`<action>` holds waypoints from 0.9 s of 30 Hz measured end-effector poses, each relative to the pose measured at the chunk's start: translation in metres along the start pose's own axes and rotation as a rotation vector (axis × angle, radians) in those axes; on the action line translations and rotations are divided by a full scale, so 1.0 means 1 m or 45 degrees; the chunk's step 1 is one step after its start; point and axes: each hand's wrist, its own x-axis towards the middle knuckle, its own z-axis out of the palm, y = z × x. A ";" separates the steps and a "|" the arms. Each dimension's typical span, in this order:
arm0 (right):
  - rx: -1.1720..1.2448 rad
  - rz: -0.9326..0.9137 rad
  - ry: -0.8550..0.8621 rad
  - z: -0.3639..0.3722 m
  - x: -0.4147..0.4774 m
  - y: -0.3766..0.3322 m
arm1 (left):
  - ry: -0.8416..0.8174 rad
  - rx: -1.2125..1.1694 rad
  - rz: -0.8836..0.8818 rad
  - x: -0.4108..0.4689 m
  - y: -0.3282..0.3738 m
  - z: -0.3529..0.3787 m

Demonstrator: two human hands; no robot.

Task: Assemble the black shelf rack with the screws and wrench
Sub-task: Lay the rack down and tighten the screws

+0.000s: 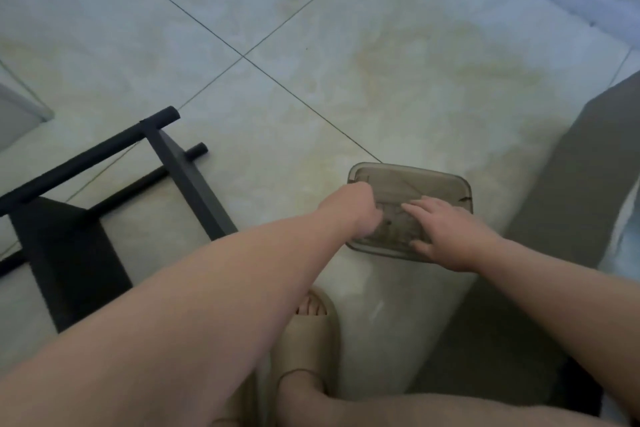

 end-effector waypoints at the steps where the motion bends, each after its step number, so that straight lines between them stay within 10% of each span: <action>1: -0.004 -0.007 0.003 -0.001 0.000 -0.002 | 0.005 -0.010 0.003 -0.002 -0.004 -0.001; 17: -0.090 -0.297 0.294 -0.130 -0.044 -0.127 | 0.177 0.144 -0.168 -0.182 -0.096 -0.105; 27: -0.214 -0.590 0.116 -0.125 -0.014 -0.242 | 0.084 0.398 -0.275 -0.247 -0.208 -0.071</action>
